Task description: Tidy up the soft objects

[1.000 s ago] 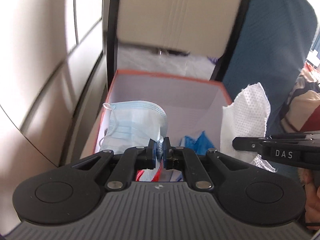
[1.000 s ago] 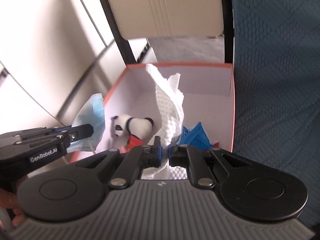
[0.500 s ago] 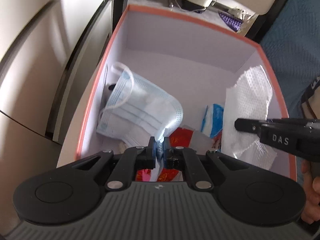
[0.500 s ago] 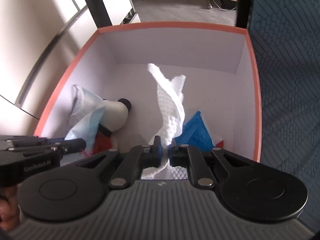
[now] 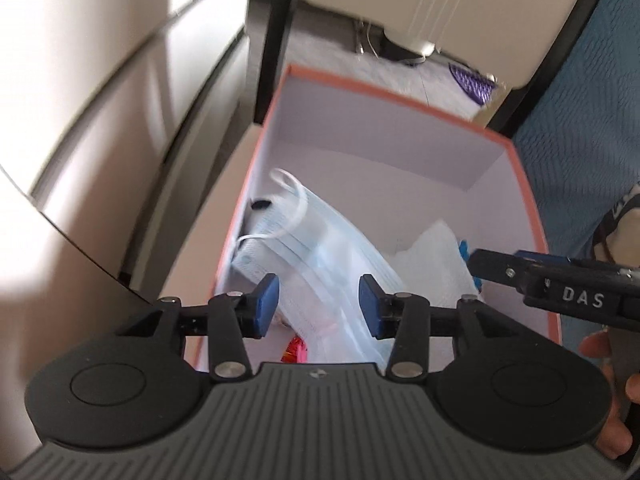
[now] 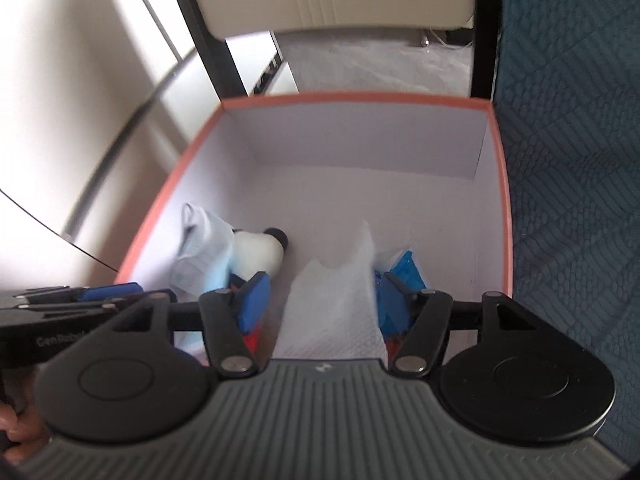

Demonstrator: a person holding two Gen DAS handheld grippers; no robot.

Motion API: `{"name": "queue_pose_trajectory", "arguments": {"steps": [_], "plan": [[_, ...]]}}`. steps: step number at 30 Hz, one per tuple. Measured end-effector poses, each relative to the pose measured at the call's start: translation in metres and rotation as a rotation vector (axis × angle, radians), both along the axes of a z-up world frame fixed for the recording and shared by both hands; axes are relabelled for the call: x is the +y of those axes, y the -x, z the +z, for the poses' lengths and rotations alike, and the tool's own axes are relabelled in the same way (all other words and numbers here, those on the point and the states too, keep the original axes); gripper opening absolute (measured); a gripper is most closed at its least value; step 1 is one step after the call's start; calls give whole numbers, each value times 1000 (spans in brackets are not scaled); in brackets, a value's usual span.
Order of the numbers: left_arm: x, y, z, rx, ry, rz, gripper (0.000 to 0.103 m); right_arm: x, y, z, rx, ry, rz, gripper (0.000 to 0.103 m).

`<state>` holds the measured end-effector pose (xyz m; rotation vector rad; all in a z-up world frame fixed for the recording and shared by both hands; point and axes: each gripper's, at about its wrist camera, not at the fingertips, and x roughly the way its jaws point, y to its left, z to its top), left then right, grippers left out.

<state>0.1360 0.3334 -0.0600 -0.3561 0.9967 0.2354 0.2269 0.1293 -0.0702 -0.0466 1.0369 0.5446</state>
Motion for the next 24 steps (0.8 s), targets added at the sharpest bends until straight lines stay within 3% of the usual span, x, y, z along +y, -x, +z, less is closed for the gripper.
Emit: {"name": "queue_pose_trajectory", "arguments": {"steps": [14, 24], "plan": [[-66, 62, 101, -185, -116, 9, 51, -56, 66, 99, -195, -131, -16, 64], [-114, 115, 115, -250, -155, 30, 65, -100, 111, 136, -315, -178, -4, 68]]}}
